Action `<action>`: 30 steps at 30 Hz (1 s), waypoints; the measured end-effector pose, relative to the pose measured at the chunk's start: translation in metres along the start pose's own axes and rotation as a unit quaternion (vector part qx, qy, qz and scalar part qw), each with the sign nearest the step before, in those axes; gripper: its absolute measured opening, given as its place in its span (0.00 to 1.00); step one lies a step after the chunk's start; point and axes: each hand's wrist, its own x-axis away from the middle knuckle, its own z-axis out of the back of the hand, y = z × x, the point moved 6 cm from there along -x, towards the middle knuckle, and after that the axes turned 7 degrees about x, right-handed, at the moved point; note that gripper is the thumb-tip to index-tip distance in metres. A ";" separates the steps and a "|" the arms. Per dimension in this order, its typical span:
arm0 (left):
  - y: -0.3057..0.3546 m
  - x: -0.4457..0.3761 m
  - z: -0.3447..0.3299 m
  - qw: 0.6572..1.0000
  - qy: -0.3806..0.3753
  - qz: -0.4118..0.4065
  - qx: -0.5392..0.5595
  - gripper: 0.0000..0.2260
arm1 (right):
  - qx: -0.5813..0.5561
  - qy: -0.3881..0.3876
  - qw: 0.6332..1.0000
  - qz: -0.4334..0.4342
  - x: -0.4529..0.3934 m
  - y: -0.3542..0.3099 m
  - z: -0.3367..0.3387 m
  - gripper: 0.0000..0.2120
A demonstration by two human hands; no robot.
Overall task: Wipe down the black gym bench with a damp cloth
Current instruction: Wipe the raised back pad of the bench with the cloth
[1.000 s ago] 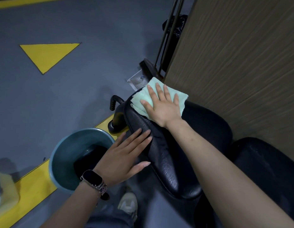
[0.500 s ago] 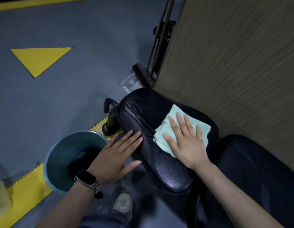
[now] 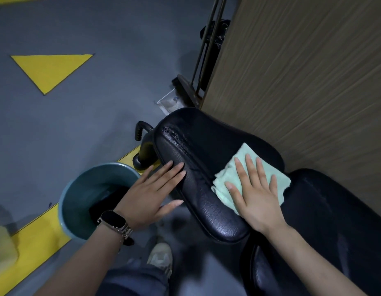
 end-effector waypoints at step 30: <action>-0.029 0.007 0.003 1.000 -0.006 0.026 -0.013 0.29 | 0.016 -0.004 0.994 0.105 -0.137 -0.123 0.021 0.30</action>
